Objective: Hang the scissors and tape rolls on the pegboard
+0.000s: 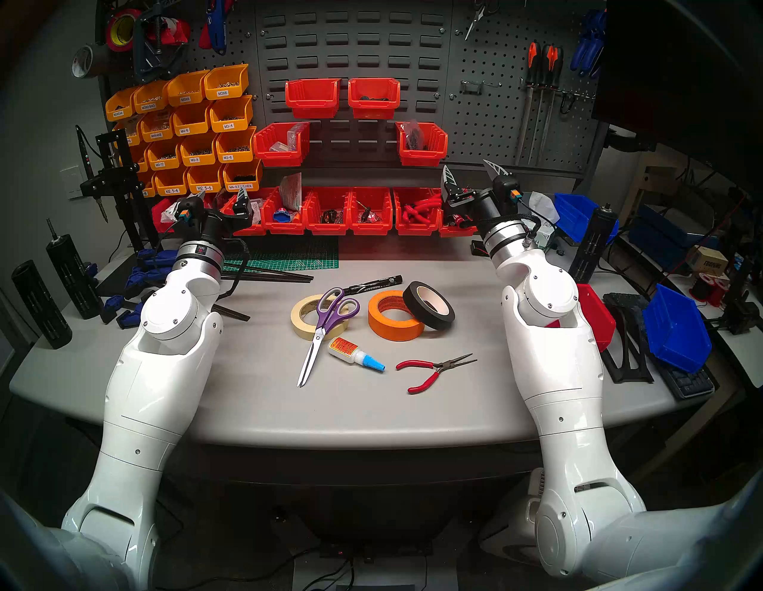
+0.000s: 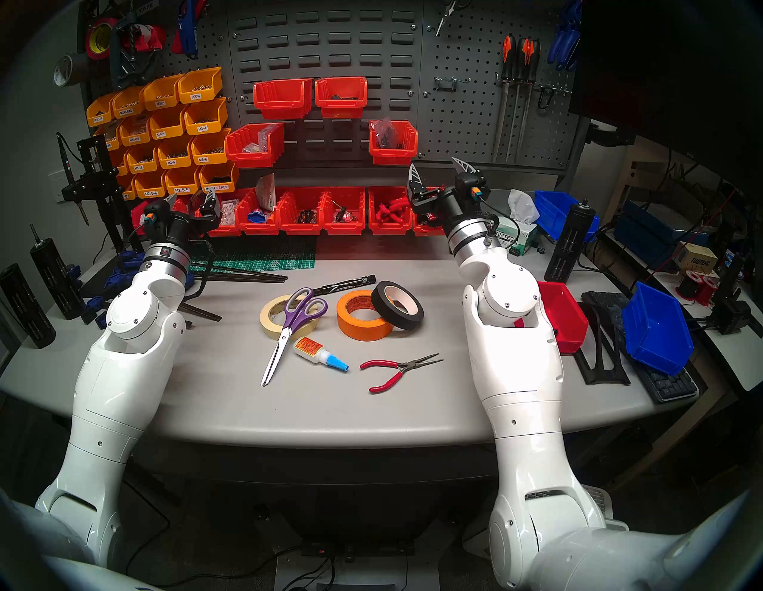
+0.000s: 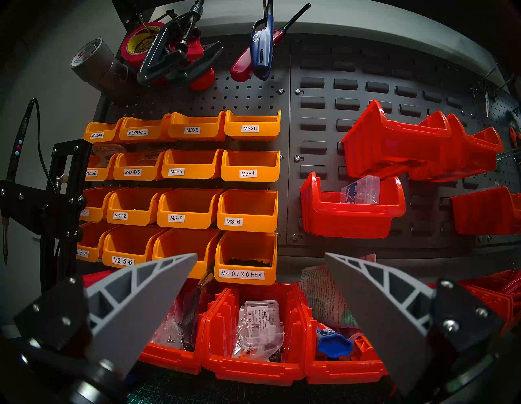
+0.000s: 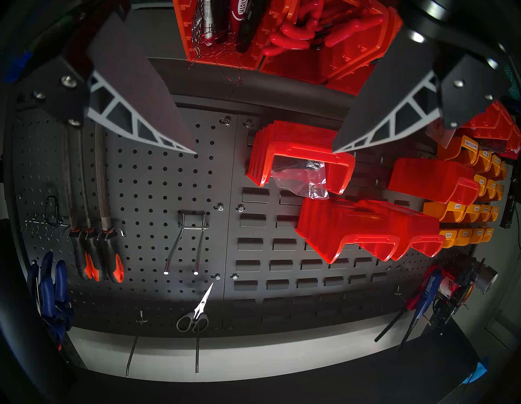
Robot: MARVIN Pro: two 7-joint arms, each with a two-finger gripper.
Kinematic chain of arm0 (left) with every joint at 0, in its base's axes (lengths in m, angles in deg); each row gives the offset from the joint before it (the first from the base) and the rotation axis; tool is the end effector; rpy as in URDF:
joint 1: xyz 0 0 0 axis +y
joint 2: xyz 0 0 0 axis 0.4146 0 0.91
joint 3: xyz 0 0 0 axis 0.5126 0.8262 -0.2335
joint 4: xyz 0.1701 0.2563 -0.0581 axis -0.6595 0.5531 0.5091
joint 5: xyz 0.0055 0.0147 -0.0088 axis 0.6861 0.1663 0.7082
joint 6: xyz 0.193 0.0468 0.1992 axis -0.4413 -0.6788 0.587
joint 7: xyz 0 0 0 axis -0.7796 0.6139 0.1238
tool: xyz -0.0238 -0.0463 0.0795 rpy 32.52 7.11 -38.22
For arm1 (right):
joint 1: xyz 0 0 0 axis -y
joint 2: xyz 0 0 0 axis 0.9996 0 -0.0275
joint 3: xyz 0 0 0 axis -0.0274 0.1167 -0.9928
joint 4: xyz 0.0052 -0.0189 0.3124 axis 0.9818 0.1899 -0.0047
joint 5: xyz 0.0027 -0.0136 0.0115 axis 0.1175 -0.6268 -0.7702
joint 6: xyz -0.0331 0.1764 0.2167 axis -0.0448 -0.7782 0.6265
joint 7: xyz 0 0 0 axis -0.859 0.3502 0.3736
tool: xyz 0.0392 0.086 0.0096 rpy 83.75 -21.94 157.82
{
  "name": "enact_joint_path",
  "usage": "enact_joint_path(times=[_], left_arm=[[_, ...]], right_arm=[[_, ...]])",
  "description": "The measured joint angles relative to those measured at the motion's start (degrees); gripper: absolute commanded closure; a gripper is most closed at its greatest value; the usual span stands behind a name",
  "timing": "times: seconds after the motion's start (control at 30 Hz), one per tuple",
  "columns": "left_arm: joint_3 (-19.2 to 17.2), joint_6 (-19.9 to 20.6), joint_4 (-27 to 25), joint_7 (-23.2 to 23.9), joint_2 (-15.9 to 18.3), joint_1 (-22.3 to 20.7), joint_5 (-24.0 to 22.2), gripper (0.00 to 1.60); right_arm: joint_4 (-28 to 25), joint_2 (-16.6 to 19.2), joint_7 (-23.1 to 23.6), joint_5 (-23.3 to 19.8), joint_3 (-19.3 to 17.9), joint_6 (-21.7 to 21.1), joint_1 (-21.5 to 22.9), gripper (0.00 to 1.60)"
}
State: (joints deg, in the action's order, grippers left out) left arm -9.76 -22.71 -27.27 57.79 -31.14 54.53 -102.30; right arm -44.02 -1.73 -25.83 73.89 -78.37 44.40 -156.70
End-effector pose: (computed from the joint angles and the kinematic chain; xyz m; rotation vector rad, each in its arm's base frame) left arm 0.4323 0.1254 -0.1708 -1.7560 -0.1538 -2.5342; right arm 0.4790 0.0012 -0.1484 -1.5084 -0.3631 -2.5673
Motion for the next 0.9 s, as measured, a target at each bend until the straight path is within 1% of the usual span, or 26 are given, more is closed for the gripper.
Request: enact_joint_path(times=[0.9], left_arm=[[0.0,0.1,0.0,0.0,0.0,0.2,0.0,0.00]], right_arm=[[0.1,0.0,0.1,0.0,0.0,0.0,-0.1,0.00]])
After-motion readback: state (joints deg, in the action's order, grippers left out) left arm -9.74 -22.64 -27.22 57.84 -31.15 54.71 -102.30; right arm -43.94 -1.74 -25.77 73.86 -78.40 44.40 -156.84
